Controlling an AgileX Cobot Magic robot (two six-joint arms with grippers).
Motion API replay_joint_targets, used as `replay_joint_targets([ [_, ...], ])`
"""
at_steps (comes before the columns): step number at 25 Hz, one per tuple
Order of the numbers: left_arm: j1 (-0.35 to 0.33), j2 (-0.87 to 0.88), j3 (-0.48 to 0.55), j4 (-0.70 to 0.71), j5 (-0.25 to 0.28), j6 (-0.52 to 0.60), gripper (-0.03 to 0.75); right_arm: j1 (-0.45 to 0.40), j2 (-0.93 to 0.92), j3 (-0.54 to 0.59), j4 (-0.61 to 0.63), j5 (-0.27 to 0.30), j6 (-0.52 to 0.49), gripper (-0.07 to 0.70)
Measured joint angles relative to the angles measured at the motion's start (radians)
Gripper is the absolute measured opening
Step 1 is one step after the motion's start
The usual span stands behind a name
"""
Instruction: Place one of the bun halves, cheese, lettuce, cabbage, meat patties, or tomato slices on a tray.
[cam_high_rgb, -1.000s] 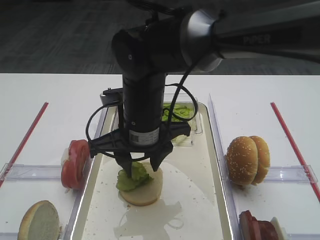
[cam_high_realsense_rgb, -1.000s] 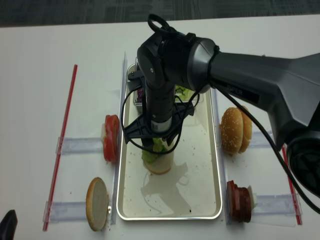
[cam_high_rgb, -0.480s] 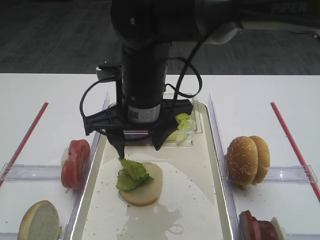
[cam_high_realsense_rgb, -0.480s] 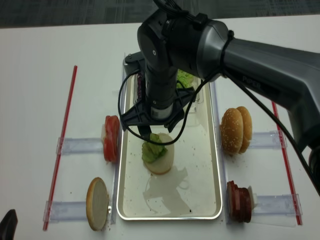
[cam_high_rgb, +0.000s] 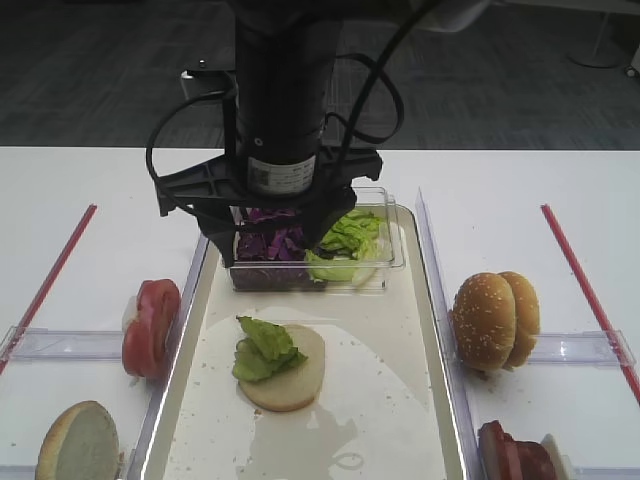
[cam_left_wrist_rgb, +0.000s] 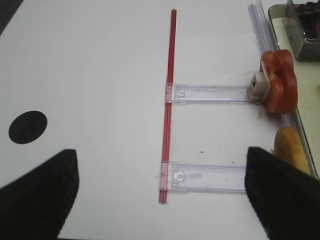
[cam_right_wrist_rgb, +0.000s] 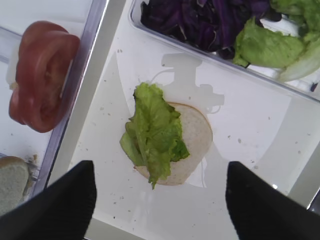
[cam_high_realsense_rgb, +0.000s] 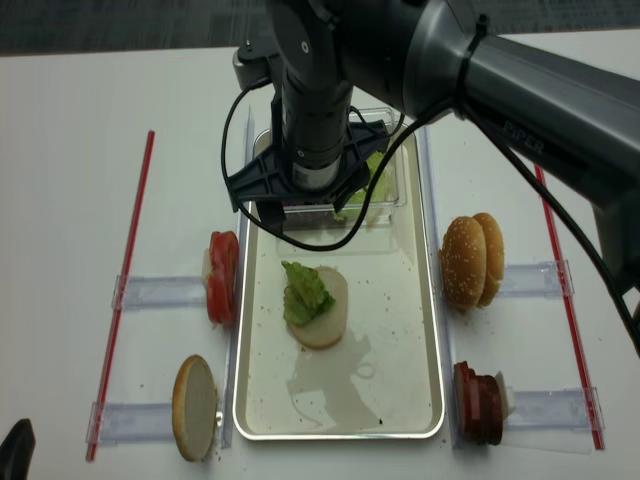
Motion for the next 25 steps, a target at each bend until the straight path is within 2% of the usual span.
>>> replay_joint_targets([
  [8, 0.000, 0.000, 0.000, 0.000, 0.000, 0.000, 0.618, -0.002, 0.000, 0.000, -0.027, 0.005, 0.000, 0.563],
  [11, 0.000, 0.000, 0.000, 0.000, 0.000, 0.000, 0.618, -0.043, 0.000, 0.000, -0.003, 0.005, -0.011, 0.563],
  [17, 0.000, 0.000, 0.000, 0.000, 0.000, 0.000, 0.618, -0.212, -0.001, 0.000, 0.015, 0.005, -0.081, 0.563],
  [25, 0.000, 0.000, 0.000, 0.000, 0.000, 0.000, 0.618, -0.522, -0.002, 0.000, 0.017, 0.005, -0.203, 0.563],
])
